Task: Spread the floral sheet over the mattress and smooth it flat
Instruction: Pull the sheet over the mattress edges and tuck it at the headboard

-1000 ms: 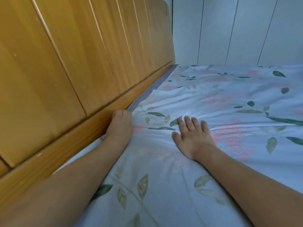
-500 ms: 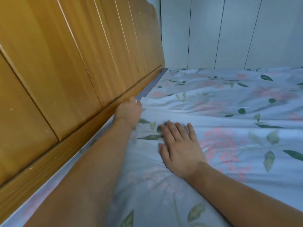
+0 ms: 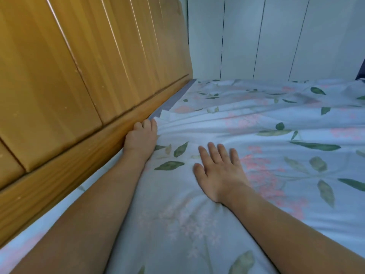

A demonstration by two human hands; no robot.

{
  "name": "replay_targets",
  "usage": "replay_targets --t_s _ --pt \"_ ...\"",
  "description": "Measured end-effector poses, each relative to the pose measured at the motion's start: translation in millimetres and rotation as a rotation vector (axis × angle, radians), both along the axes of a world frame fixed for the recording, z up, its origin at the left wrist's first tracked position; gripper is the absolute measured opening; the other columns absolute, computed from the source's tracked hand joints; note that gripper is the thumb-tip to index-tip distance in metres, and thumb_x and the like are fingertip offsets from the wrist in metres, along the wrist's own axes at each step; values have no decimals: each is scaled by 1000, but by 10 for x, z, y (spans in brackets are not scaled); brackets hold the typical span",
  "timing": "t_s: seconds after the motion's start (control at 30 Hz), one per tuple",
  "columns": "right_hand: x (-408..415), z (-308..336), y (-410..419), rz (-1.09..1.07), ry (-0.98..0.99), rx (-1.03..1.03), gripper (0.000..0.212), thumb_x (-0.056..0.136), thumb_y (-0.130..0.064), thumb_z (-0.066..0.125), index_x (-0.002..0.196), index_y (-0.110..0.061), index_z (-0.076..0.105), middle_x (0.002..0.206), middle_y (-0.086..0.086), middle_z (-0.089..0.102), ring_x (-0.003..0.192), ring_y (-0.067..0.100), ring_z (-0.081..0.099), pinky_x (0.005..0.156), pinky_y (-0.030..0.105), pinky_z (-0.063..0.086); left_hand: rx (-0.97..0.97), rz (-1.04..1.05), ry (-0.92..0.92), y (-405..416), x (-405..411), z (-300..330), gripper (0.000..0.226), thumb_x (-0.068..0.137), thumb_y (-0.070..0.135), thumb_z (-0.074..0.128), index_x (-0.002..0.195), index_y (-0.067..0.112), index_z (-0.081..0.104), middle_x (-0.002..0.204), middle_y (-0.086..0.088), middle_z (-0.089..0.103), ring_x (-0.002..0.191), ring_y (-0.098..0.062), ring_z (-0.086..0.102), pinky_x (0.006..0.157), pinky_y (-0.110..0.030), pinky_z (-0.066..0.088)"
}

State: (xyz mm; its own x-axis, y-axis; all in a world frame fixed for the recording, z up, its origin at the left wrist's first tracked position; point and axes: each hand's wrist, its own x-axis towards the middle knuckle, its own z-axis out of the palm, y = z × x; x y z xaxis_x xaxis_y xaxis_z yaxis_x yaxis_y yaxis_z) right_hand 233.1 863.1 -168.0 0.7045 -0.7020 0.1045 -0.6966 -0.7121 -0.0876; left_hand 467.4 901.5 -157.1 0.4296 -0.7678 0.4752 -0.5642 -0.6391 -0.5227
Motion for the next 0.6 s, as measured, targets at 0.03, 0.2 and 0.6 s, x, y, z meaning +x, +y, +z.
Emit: replay_targets --t_s 0.03,0.2,0.6 --pt "-10 -4 -3 -7 5 2 63 97 -49 6 153 -26 -11 160 0 -17 147 21 -17 118 47 -12 -61 -26 -13 36 -25 41 44 89 18 31 127 17 53 102 0 58 82 -14 58 40 -23 35" --pt "9 2 -7 -19 6 -14 63 97 -49 7 153 -26 -11 161 0 -15 148 20 -15 118 47 -11 -403 -339 52 139 -362 391 41 77 14 31 103 8 62 107 -14 59 100 -34 55 87 -43 43" --pt "5 -31 -45 -38 -36 -23 63 96 -51 9 153 -29 -7 161 -1 -13 148 19 -14 119 46 -11 -12 -298 759 109 -139 44 56 101 45 15 154 24 13 162 1 7 148 -18 6 119 -40 7"
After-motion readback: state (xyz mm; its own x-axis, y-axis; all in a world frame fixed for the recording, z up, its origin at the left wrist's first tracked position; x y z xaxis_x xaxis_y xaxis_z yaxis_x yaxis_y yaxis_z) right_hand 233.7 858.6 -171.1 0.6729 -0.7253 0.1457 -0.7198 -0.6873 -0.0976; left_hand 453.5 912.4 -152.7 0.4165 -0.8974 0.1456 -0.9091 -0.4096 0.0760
